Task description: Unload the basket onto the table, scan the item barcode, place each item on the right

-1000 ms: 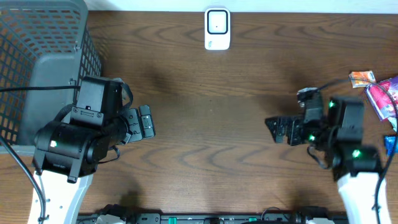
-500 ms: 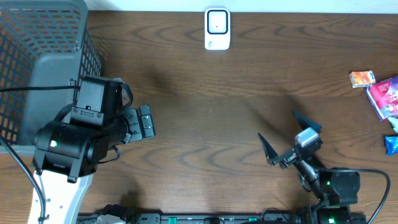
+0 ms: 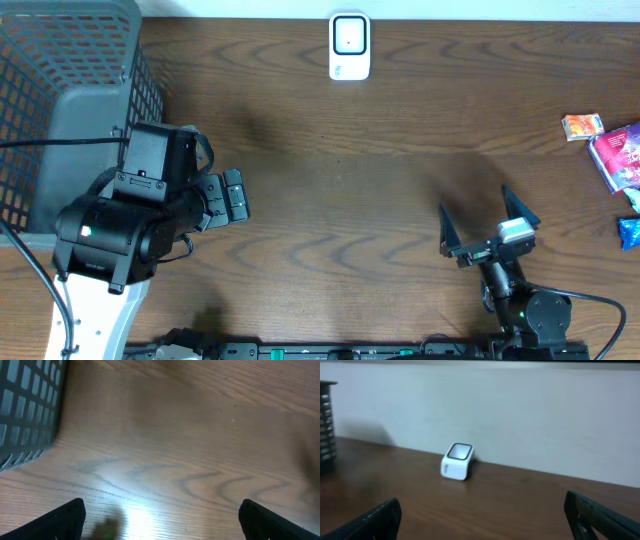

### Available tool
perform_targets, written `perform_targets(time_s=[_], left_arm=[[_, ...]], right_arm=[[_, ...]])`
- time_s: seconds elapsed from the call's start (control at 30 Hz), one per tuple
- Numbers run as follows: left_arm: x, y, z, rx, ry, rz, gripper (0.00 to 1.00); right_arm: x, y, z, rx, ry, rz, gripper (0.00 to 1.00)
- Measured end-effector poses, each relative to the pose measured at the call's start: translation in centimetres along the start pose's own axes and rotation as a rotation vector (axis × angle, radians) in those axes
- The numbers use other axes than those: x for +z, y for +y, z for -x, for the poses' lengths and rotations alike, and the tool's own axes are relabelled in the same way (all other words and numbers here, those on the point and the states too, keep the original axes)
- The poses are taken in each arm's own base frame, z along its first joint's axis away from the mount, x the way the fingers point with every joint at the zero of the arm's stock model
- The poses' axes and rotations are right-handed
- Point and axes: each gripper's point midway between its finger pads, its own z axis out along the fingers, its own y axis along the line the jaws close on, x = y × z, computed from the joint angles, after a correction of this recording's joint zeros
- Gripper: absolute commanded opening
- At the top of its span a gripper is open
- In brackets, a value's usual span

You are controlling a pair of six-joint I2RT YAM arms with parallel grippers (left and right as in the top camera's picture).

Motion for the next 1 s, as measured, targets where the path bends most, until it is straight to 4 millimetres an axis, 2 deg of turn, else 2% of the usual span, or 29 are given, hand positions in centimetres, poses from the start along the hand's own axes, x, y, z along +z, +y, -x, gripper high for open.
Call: perform_targets(time_s=[0.13,0.4,0.6,1.0], left_arm=[[0.0,0.0,0.0,0.0,0.0,0.0,0.98],[0.0,0.0,0.0,0.0,0.0,0.0,0.98],[0.0,0.0,0.0,0.0,0.0,0.0,0.98],[0.0,0.0,0.0,0.0,0.0,0.0,0.98]], right_arm=[[-0.2,-0.5,-0.3,-0.001,-0.013,-0.03,0.99],[-0.4,-1.2,-2.3,0.009,0.04,-0.072,0.99],[-0.9,-2.4,-5.7,0.052,0.175,-0.145,0.99],[-1.2,-4.0,-5.9,0.016,0.189,-0.229,0.99]])
